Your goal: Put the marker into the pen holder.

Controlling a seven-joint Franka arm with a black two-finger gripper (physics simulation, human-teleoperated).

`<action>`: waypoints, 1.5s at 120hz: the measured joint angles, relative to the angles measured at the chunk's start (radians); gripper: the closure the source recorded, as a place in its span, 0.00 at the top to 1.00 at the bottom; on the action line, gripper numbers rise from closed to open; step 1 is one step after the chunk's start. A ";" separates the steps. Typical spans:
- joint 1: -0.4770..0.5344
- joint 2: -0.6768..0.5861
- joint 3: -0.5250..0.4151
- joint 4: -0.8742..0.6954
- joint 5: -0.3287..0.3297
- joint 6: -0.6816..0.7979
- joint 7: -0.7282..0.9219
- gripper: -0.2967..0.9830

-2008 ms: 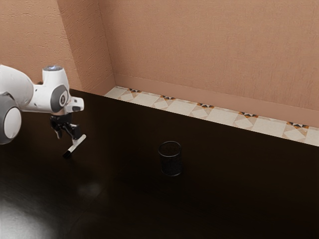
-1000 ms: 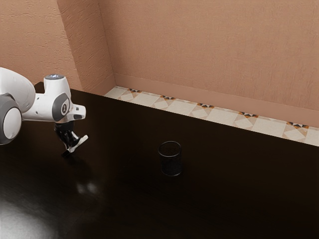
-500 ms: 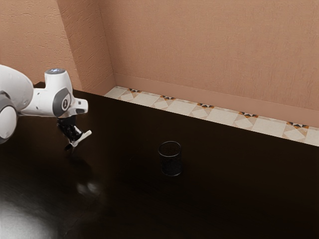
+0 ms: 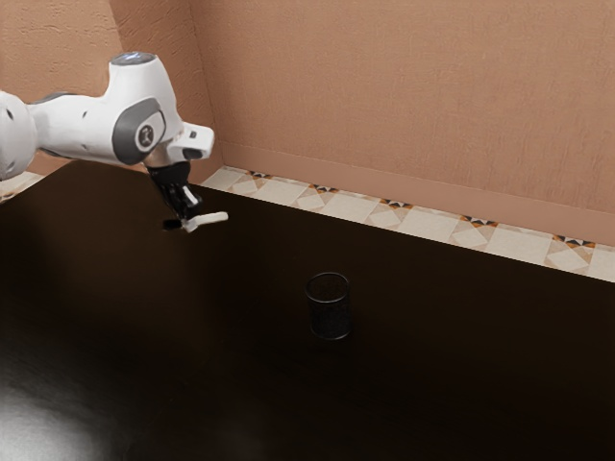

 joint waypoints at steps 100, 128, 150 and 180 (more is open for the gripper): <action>-0.240 0.292 -0.159 0.481 0.060 -0.407 -0.020 0.15; -0.240 0.342 -0.176 0.510 0.081 -0.574 -0.028 0.16; -0.239 0.385 -0.197 0.548 0.088 -0.631 -0.030 0.17; -0.194 0.429 -0.214 0.607 0.100 -0.642 -0.029 0.17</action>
